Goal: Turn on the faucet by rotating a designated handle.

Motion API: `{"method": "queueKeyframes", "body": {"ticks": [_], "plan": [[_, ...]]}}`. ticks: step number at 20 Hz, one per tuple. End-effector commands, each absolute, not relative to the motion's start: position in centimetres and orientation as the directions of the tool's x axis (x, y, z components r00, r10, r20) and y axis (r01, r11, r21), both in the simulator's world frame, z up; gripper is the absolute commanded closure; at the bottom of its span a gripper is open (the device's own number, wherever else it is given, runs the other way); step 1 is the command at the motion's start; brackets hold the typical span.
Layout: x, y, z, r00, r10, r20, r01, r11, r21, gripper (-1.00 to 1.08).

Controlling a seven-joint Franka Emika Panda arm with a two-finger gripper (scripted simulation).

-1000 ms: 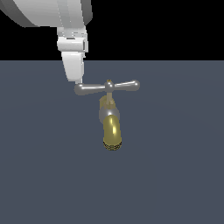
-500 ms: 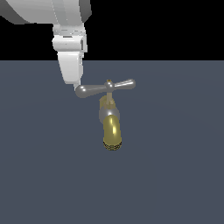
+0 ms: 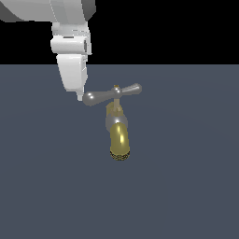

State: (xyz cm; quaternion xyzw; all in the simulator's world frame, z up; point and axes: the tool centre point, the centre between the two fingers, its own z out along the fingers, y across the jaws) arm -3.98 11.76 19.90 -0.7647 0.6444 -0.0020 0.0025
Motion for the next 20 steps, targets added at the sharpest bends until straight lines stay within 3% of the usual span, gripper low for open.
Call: {"method": "queueKeyframes", "body": {"ticks": [1, 20], "plan": [[-4.4, 11.1, 19.9, 0.166, -0.986, 0.001, -0.986, -0.166, -0.005, 1.08], [-9.2, 6.1, 19.9, 0.165, -0.986, 0.0, -0.986, -0.165, -0.002, 1.08]]}}
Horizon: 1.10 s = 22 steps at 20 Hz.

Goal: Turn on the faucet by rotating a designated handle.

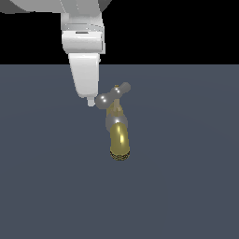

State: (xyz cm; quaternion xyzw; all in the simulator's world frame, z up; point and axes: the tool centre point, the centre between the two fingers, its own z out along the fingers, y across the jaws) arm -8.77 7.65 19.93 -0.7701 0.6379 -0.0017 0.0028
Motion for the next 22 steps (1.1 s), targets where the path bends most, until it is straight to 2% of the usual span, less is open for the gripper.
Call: {"method": "queueKeyframes", "body": {"ticks": [1, 6, 7, 22], "plan": [[-9.5, 5.8, 19.8, 0.165, -0.986, 0.0, -0.986, -0.165, -0.001, 1.08], [-10.5, 4.8, 19.8, 0.164, -0.986, 0.0, -0.986, -0.164, 0.0, 1.08], [-10.3, 6.2, 19.9, 0.187, -0.982, -0.001, -0.982, -0.187, -0.003, 1.08], [-9.9, -3.0, 19.9, 0.167, -0.986, 0.0, -0.986, -0.167, 0.0, 1.08]]}}
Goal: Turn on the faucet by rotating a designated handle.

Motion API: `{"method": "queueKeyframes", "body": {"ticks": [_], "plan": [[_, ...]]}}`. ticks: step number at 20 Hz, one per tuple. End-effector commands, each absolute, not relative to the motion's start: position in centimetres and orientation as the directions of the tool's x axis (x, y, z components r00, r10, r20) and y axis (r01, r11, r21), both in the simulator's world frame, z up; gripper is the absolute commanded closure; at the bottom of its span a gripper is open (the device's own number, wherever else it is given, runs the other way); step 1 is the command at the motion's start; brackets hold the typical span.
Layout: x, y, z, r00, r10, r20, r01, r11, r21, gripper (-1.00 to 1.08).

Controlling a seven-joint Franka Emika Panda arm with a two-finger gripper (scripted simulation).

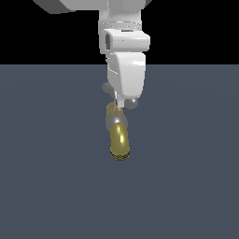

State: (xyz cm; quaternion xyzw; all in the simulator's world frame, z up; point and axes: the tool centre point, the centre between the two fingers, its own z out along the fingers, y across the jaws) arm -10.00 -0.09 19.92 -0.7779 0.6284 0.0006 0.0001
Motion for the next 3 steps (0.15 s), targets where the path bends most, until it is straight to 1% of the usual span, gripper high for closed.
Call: {"method": "queueKeyframes", "body": {"ticks": [1, 3], "plan": [[-9.87, -3.58, 19.85, 0.166, -0.986, 0.0, -0.986, -0.166, 0.0, 1.08], [-9.84, -4.15, 19.84, 0.165, -0.986, 0.0, -0.986, -0.165, 0.0, 1.08]]}}
